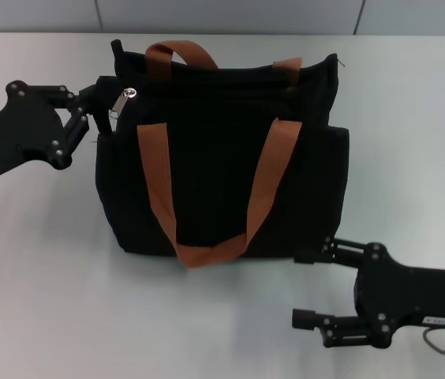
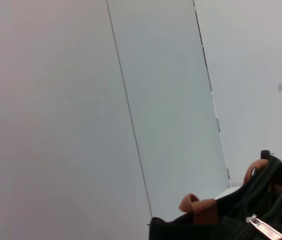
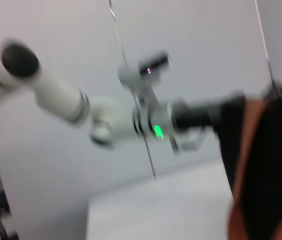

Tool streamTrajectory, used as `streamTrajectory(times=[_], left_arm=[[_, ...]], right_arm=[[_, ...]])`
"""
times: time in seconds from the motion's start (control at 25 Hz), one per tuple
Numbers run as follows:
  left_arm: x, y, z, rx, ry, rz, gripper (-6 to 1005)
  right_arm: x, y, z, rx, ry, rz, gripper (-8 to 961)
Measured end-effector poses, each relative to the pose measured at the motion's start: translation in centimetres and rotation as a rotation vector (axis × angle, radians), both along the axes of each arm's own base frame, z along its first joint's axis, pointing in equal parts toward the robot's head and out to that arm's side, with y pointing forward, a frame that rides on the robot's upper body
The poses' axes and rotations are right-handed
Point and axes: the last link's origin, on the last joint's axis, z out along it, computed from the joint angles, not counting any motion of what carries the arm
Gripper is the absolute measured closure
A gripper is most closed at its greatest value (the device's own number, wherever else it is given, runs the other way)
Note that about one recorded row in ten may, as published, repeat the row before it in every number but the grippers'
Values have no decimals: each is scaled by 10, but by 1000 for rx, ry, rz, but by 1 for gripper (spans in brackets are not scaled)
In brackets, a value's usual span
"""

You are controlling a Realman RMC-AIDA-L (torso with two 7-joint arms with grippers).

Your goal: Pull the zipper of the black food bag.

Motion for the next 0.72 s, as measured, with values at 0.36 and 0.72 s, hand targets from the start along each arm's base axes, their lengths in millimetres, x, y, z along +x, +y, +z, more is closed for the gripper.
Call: streamTrajectory(times=[0.36,0.72], left_arm=[[0,-8,-9,13,-18,1,975],[2,-10,-7,44,-50,-2,971]], right_arm=[[-51,20,45,-125,319,37,136],[-108,68,61,-392,304,-30,136]])
